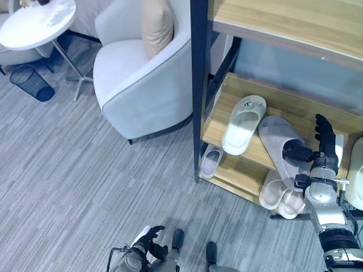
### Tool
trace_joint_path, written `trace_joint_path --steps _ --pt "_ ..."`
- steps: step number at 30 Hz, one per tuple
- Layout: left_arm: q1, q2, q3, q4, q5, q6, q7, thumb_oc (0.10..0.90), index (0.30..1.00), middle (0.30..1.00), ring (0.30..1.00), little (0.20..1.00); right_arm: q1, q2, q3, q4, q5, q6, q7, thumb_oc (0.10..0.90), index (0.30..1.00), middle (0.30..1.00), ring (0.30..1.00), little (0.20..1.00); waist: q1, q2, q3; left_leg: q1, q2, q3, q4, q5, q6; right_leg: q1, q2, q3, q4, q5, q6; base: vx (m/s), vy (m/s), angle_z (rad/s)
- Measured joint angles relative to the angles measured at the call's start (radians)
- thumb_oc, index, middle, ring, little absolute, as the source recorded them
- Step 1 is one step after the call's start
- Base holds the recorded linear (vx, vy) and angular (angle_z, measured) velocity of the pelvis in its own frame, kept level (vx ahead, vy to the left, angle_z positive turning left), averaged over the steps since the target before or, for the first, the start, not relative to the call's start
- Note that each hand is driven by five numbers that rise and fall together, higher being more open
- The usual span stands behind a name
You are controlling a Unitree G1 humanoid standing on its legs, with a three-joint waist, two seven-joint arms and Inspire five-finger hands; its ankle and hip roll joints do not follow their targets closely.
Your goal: Arrange the slippers neatly on the shoe rack.
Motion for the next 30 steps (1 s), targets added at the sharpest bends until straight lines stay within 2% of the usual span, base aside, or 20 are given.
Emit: trace_joint_path --steps 4,6,7,8,21,27,30 --pt "-0.009 0.005 0.001 -0.002 0.0 -0.004 0.0 0.8 0.9 0.9 0.9 0.9 -0.002 -0.001 -0.001 0.026 -0.002 0.0 0.014 0.8 0.9 0.9 0.9 0.9 0.002 -0.015 0.009 -0.006 0.0 -0.001 0.0 0.0 0.0 -0.005 0.0 -0.001 0.0 0.0 0.0 0.0 0.0 0.0" --pt "-0.013 0.009 0.001 -0.002 0.0 -0.004 -0.001 0.8 0.9 0.9 0.9 0.9 -0.001 -0.006 -0.001 0.034 -0.002 0.0 0.017 0.563 0.545 0.545 0.545 0.545 0.002 -0.023 0.014 -0.006 0.0 -0.001 0.0 0.0 0.0 -0.005 0.0 -0.001 0.0 0.0 0.0 0.0 0.0 0.0" --pt "-0.014 0.01 0.001 -0.001 0.0 -0.003 -0.002 0.8 0.9 0.9 0.9 0.9 -0.001 -0.008 -0.001 0.035 -0.002 0.0 0.023 0.51 0.465 0.465 0.465 0.465 0.0 -0.027 0.016 -0.005 0.0 -0.001 0.0 0.0 0.0 -0.004 0.0 -0.001 0.0 0.0 0.0 0.0 0.0 0.0" --pt "-0.015 0.011 0.001 -0.001 0.0 -0.003 -0.002 0.8 0.9 0.9 0.9 0.9 -0.001 -0.009 -0.002 0.035 -0.002 0.0 0.028 0.4 0.3 0.3 0.3 0.3 0.0 -0.028 0.017 -0.005 0.0 -0.001 0.0 0.0 0.0 -0.003 0.0 -0.001 0.0 0.0 0.0 0.0 0.0 0.0" --pt "-0.017 0.012 0.004 0.009 0.003 0.01 -0.008 0.8 0.9 0.9 0.9 0.9 0.091 -0.025 -0.019 0.027 -0.05 -0.005 0.078 0.4 0.3 0.3 0.3 0.3 -0.008 -0.04 0.023 0.063 0.0 -0.001 0.0 0.0 0.0 0.063 -0.001 0.001 0.0 0.002 0.004 0.0 0.003 0.0" --pt "-0.017 0.005 0.012 0.031 0.01 0.016 -0.008 0.8 0.9 0.9 0.9 0.9 0.149 0.092 -0.067 -0.077 -0.032 -0.006 0.078 0.4 0.3 0.3 0.3 0.3 -0.03 -0.039 0.019 0.079 0.0 0.008 0.0 0.003 0.004 0.074 -0.003 0.014 0.0 0.01 0.005 -0.02 0.033 -0.06" --pt "-0.015 0.005 0.013 0.033 0.011 0.018 -0.008 0.8 0.9 0.9 0.9 0.9 0.181 0.169 -0.09 -0.121 0.02 -0.008 0.078 0.4 0.3 0.3 0.3 0.3 -0.033 -0.043 0.012 0.096 0.0 0.021 0.0 0.002 0.004 0.087 -0.005 0.028 0.0 0.011 0.006 -0.01 0.043 -0.12"
